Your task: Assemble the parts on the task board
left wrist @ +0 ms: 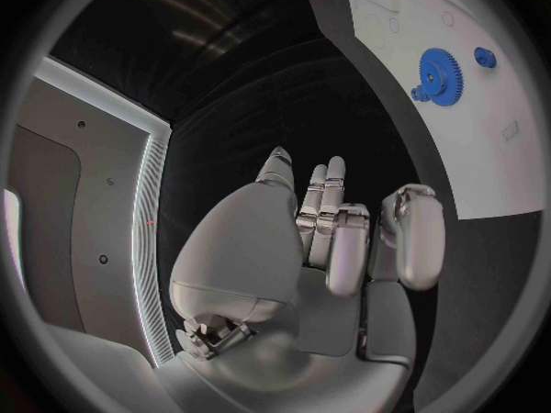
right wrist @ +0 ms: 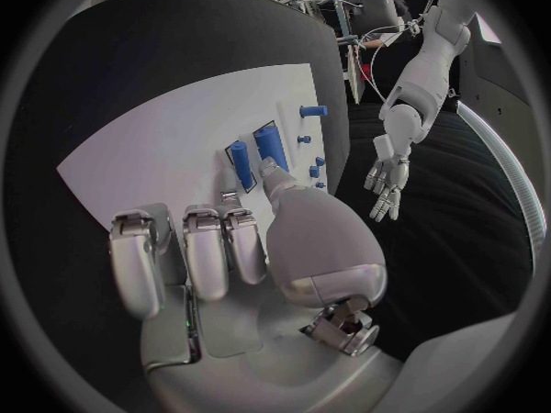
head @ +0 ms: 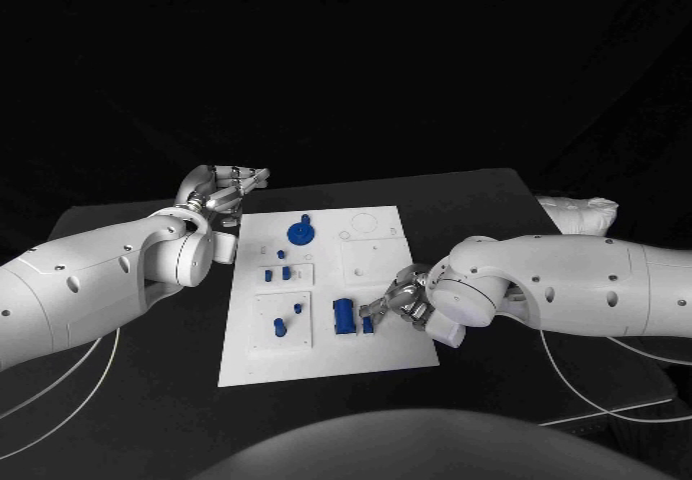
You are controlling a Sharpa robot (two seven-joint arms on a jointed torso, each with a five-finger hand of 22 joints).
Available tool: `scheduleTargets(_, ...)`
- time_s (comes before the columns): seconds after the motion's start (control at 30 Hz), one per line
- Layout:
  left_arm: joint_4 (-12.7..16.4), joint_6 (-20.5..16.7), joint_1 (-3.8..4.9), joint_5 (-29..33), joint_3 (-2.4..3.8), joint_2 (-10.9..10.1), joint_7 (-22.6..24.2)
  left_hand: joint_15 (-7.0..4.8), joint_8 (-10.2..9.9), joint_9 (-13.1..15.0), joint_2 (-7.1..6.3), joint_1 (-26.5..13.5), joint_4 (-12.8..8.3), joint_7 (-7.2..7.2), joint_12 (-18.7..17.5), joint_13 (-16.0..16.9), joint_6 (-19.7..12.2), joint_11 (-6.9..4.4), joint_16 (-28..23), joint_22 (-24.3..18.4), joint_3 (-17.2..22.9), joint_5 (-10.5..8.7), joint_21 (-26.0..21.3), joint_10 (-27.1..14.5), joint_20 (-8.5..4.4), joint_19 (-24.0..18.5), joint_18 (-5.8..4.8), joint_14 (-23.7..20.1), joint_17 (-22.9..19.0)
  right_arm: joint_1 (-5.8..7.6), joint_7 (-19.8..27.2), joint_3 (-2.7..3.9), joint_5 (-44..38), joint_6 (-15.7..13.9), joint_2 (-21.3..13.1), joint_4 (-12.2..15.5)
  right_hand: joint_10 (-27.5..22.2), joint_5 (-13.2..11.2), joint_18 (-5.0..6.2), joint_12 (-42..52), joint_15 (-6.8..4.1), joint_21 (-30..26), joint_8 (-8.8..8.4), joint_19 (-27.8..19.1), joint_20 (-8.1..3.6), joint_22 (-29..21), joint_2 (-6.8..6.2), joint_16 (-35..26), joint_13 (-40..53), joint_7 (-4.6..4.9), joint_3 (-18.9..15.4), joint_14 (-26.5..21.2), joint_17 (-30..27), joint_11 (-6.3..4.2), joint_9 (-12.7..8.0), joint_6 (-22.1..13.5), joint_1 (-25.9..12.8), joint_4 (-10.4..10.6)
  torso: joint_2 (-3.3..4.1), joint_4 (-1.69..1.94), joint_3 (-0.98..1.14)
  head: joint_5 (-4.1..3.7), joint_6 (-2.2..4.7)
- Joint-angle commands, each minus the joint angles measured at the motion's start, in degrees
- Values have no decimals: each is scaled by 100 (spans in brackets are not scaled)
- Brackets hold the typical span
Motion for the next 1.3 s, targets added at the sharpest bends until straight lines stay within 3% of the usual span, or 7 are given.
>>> scheduleTargets(0.03, 4, 91, 4, -17, 4, 15, 33, 20, 26, 6, 42, -11, -8, -4, 16, 9, -22, 9, -5, 1234, -42, 39, -40, -30, 19, -5, -14, 553, 1424, -5, 29, 0, 12, 10, -2, 19, 600, 38, -81, 16, -19, 26, 27, 600, -34, 1509, 49, 36, 1510, 7, -40, 597, 1509, -28, 24, -68, 13, -11, 0, 0, 1, -7, 0)
scheduleTargets(0.27, 16, 89, 4, -17, 4, 9, 33, 20, 26, 6, 42, -11, -8, -4, 16, 9, -22, 9, -5, 1234, -42, 39, -40, -30, 19, -5, -14, 553, 1424, -10, 102, 0, -335, -120, -126, 152, 600, 25, -81, 16, -26, 26, 185, 600, -39, 1509, 69, 36, 1510, -13, -74, 597, 1509, -41, 159, -84, 32, -23, 3, 2, 0, 16, 0)
scheduleTargets(0.4, 25, 82, 4, -17, 4, -2, 31, 20, 26, 6, 42, -11, -8, -4, 16, 9, -22, 9, -5, 1234, -42, 39, -40, -30, 19, -5, -14, 553, 1424, -25, 128, -1, -661, -204, -267, 311, 600, 3, -81, 16, -100, 26, 723, 600, -96, 1509, 76, 36, 1510, -121, -168, 597, 1509, -131, 629, -54, 70, -54, 6, -1, 2, 34, 0)
scheduleTargets(0.47, 28, 76, 4, -17, 4, -9, 29, 20, 26, 6, 42, -11, -8, -4, 16, 9, -22, 9, -5, 1234, -42, 39, -40, -30, 19, -5, -14, 553, 1424, -37, 129, -2, -787, -235, -354, 409, 600, -5, -81, 16, -210, 26, 1316, 600, -189, 1509, 98, 36, 1510, -232, -253, 597, 1509, -250, 1214, -154, 72, -51, 1, -3, 1, 41, 0)
scheduleTargets(0.7, 33, 73, 4, -19, 4, -19, 26, 20, 26, 6, 42, -11, -8, -4, 16, 9, -22, 9, -5, 1234, -42, 39, -40, -30, 19, -5, -14, 553, 1424, -77, 152, -4, -985, -256, -597, 695, 600, -43, -81, 16, -425, 26, 2492, 600, -407, 1509, 146, 36, 1510, -513, -432, 597, 1509, -495, 2465, -173, -34, 98, -2, -8, 2, 58, 0)
scheduleTargets(0.93, 32, 89, 4, -25, 4, -13, 23, 20, 26, 6, 42, -11, -8, -4, 16, 9, -22, 9, -5, 1234, -42, 39, -40, -30, 19, -5, -14, 553, 1424, -111, 86, -5, -1086, -64, -673, 784, 600, -52, -81, 16, -547, 26, 4123, 600, -531, 1509, 182, 36, 1510, -656, -535, 597, 1509, -628, 3905, 1181, -124, 211, -4, -2, -1, 38, 0)
scheduleTargets(1.3, 24, 102, 4, -26, 4, -7, 19, 20, 26, 6, 42, -11, -8, -4, 16, 9, -22, 9, -5, 1234, -42, 39, -40, -30, 19, -5, -14, 553, 1424, -138, -101, -5, -1099, 296, -505, 609, 600, -89, -81, 16, -571, 26, 4294, 600, -557, 1509, 195, 36, 1510, -681, -550, 597, 1509, -654, 4089, 1328, -119, 222, -2, 3, -2, 14, 0)
